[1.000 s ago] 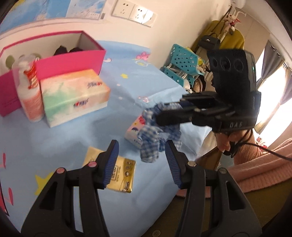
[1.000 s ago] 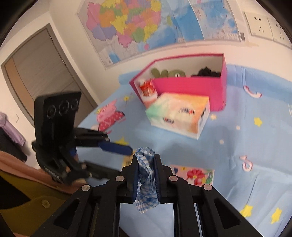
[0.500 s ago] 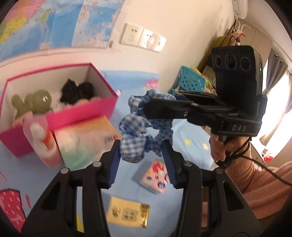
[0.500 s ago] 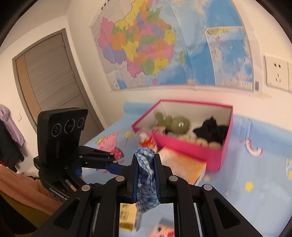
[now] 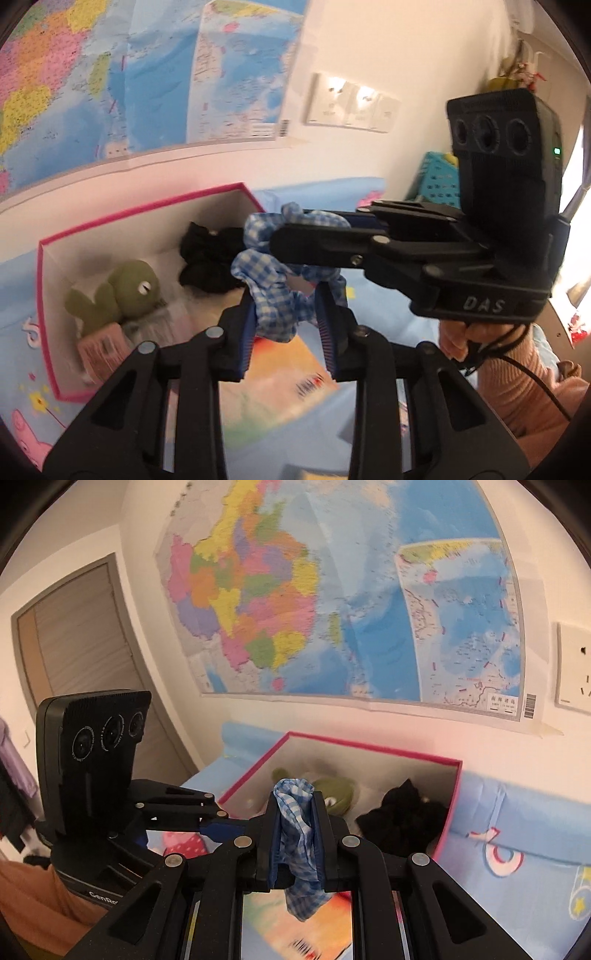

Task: Organize soft objects
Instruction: 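Carry the gingham scrunchie into the pink box and open the right gripper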

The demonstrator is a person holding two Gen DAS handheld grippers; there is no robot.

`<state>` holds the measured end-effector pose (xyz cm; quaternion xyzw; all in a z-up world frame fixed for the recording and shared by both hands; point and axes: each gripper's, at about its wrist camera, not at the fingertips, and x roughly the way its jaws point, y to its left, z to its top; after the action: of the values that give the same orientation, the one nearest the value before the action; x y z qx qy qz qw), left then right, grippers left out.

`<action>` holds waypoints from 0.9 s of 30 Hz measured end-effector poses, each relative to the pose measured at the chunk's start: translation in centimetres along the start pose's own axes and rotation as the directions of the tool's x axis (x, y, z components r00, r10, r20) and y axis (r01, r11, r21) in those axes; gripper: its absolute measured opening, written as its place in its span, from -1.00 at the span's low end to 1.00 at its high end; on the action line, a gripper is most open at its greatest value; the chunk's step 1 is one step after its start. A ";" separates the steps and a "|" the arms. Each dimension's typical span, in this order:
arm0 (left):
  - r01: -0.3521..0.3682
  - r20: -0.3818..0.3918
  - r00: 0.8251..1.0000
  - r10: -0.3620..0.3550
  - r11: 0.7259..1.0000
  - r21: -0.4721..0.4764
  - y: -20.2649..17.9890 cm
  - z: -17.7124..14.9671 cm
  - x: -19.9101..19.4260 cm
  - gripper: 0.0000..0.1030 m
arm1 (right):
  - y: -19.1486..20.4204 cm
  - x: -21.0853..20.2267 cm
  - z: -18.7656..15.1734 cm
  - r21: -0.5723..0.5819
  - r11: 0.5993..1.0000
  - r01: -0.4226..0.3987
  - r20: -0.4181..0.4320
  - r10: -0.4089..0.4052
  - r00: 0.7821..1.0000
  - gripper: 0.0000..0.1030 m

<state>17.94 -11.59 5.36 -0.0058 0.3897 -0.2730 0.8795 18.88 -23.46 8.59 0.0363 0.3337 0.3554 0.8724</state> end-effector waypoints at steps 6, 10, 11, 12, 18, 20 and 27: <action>-0.047 -0.065 0.997 0.044 0.998 -0.042 1.9 1.9 3.3 -0.36 | -3.2 2.8 1.1 0.055 0.998 0.012 -0.023 -0.011 1.000 -0.72; -0.081 -0.104 0.992 0.075 0.995 -0.064 2.7 2.6 5.2 -0.36 | -5.0 4.2 1.2 0.087 0.996 0.028 -0.046 -0.024 0.999 -0.70; -0.085 -0.110 0.991 0.077 0.994 -0.068 2.8 2.7 5.5 -0.36 | -5.5 4.5 1.2 0.094 0.995 0.037 -0.052 -0.032 0.998 -0.70; -0.093 -0.116 0.990 0.084 0.993 -0.073 3.0 2.8 5.9 -0.36 | -5.9 4.8 1.2 0.098 0.994 0.044 -0.059 -0.038 0.998 -0.70; -0.139 -0.158 0.980 0.119 0.983 -0.120 4.2 3.0 7.2 -0.10 | -7.5 5.8 1.0 0.109 0.988 0.105 -0.086 -0.096 0.992 -0.59; -0.141 -0.160 0.980 0.118 0.980 -0.141 4.7 3.0 7.2 -0.06 | -8.1 5.9 0.9 0.130 0.982 0.135 -0.085 -0.124 0.989 -0.33; -0.153 -0.122 0.983 0.140 0.982 -0.112 4.1 2.6 5.8 -0.06 | -8.2 4.3 0.3 0.128 0.972 0.195 -0.068 -0.187 0.980 -0.15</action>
<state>24.84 -11.47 2.32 -0.0148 0.4541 -0.1831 0.8718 26.24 -26.78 3.95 0.0529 0.3830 0.2474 0.8884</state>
